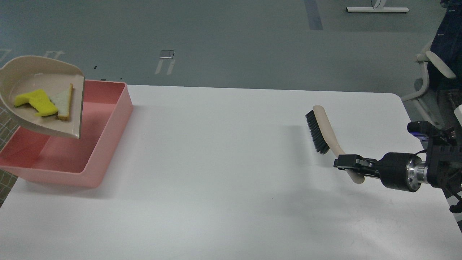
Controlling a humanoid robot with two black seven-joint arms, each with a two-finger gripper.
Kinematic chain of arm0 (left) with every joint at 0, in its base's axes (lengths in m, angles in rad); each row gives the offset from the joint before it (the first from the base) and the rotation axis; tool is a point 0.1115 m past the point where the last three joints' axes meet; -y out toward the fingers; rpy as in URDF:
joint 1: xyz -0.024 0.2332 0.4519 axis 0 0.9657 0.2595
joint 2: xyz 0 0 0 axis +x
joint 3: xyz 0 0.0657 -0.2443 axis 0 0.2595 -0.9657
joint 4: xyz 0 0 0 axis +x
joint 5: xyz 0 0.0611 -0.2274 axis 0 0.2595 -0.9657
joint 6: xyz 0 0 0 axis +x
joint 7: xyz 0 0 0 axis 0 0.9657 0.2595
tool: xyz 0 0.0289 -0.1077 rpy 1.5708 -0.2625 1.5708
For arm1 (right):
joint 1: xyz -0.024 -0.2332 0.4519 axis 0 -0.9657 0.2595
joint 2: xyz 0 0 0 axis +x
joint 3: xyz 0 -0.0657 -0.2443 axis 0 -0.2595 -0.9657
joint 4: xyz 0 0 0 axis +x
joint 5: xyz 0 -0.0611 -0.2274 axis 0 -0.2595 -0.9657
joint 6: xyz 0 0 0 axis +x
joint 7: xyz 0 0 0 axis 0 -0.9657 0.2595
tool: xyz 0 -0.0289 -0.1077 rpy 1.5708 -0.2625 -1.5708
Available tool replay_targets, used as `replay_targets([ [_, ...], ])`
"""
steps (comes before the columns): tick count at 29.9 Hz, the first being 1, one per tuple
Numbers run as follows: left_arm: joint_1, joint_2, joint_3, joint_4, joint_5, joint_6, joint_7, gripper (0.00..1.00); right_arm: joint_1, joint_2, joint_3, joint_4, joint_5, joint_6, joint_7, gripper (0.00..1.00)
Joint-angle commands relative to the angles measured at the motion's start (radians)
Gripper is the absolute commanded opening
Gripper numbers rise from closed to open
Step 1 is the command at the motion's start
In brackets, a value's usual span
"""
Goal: Sweep and dump garbage into bin
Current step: 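Lift the dustpan with the left gripper and tip it over the pink bin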
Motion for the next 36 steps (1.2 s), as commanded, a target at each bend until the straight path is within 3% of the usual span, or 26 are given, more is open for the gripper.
replay_targets([
  [1, -0.001, 0.004, -0.001, -0.019, 0.123, 0.061, -0.003, 0.00, 0.000, 0.000, -0.001, 0.000, 0.000, 0.000, 0.000, 0.00],
  [24, -0.022, 0.076, -0.009, -0.088, 0.226, 0.104, 0.003, 0.00, 0.000, -0.001, 0.016, 0.002, 0.000, 0.000, 0.000, 0.00],
  [31, -0.177, 0.070, -0.027, -0.094, 0.094, 0.095, 0.020, 0.00, 0.000, -0.001, 0.016, 0.002, 0.000, 0.002, 0.000, 0.00],
  [36, -0.271, 0.059, -0.032, -0.154, 0.028, 0.015, 0.060, 0.00, 0.002, -0.001, 0.011, 0.002, 0.000, 0.003, 0.000, 0.00],
])
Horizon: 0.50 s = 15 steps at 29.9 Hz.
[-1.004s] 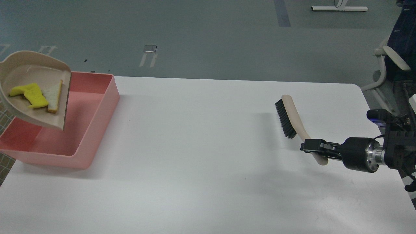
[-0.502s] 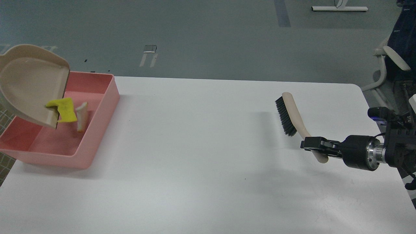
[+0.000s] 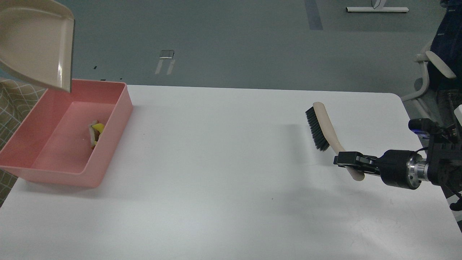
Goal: Sweep and dump garbage into bin
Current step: 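Lift the dustpan with the left gripper and tip it over the pink bin, then lower the empty dustpan back onto the table with the left gripper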
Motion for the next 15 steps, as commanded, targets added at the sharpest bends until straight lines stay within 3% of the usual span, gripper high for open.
replay_targets([
  [1, -0.040, -0.015, -0.001, -0.053, -0.075, -0.048, 0.026, 0.00, 0.000, 0.000, -0.004, 0.000, 0.000, 0.001, -0.001, 0.00],
  [8, -0.081, -0.179, -0.001, -0.183, -0.118, -0.038, 0.165, 0.00, 0.001, -0.006, -0.006, 0.000, 0.000, 0.001, -0.001, 0.00],
  [15, -0.080, -0.455, 0.016, -0.257, -0.114, 0.070, 0.286, 0.00, 0.000, -0.012, -0.007, 0.000, 0.000, 0.001, -0.001, 0.00],
])
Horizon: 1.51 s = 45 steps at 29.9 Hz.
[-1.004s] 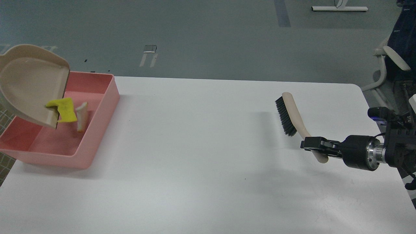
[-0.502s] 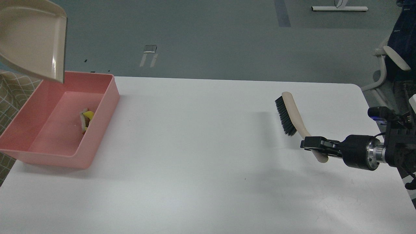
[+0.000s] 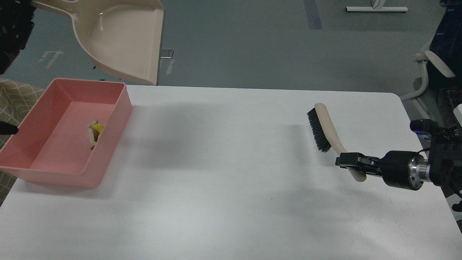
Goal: Sweep and dump garbage into bin
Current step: 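Lower the empty dustpan back onto the table with the left gripper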
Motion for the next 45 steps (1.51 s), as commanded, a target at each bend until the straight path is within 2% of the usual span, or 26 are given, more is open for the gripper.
replay_targets([
  [1, 0.003, -0.152, 0.018, -0.015, 0.011, 0.079, 0.069, 0.00, -0.002, -0.004, -0.001, 0.001, 0.000, 0.000, 0.001, 0.00],
  [5, 0.014, -0.241, 0.042, -0.014, 0.017, 0.146, 0.075, 0.00, -0.011, -0.005, -0.001, 0.001, 0.000, 0.000, 0.000, 0.00],
  [8, 0.019, -0.290, 0.106, -0.006, 0.023, 0.228, 0.066, 0.00, -0.012, -0.007, -0.001, 0.004, 0.000, 0.000, 0.001, 0.00],
  [12, 0.019, -0.345, 0.189, 0.006, 0.057, 0.326, 0.041, 0.00, -0.014, -0.005, 0.000, 0.006, 0.000, 0.000, 0.000, 0.00],
  [20, 0.026, -0.468, 0.268, 0.063, 0.095, 0.444, -0.019, 0.00, -0.014, -0.004, -0.001, 0.006, 0.000, 0.000, 0.001, 0.00],
  [32, 0.172, -0.485, 0.320, 0.072, 0.183, 0.421, -0.034, 0.00, -0.015, -0.002, -0.003, 0.006, 0.000, 0.001, 0.001, 0.00],
  [45, 0.198, -0.530, 0.353, 0.081, 0.220, 0.410, -0.045, 0.00, -0.017, -0.002, -0.003, 0.010, 0.000, 0.001, 0.001, 0.00],
])
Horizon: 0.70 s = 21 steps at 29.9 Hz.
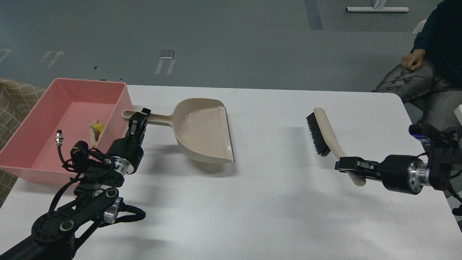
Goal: Sweep and dump garbage into bin
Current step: 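Lower the empty dustpan back onto the table with the left gripper, then open the left gripper and release the dustpan handle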
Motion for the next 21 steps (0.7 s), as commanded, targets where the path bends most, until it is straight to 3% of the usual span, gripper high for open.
replay_targets([
  [1, 0.000, -0.026, 0.010, 0.007, 0.002, -0.007, -0.003, 0.00, 0.000, 0.000, 0.000, 0.000, 0.000, 0.000, -0.001, 0.00],
  [6, 0.005, -0.043, 0.012, 0.030, 0.009, -0.012, -0.018, 0.00, 0.000, -0.002, 0.000, 0.000, 0.000, 0.000, -0.001, 0.00],
  [8, 0.005, -0.046, 0.012, 0.033, 0.009, -0.015, -0.018, 0.20, 0.000, -0.002, -0.001, 0.000, 0.000, 0.000, 0.001, 0.00],
  [9, 0.005, -0.046, 0.012, 0.035, 0.008, -0.015, -0.018, 0.40, 0.000, -0.002, -0.002, -0.002, 0.000, 0.000, 0.001, 0.00],
  [12, 0.006, -0.049, 0.012, 0.042, 0.008, -0.015, -0.020, 0.72, 0.000, -0.002, -0.002, -0.002, 0.000, 0.000, 0.001, 0.00],
  [19, 0.007, -0.060, 0.041, 0.055, 0.009, -0.029, -0.021, 0.87, 0.000, 0.006, 0.000, 0.000, 0.000, 0.000, 0.001, 0.00],
  [21, 0.014, -0.058, 0.041, 0.050, 0.012, -0.065, -0.021, 0.93, 0.000, 0.006, 0.000, -0.002, 0.000, 0.000, 0.001, 0.00],
])
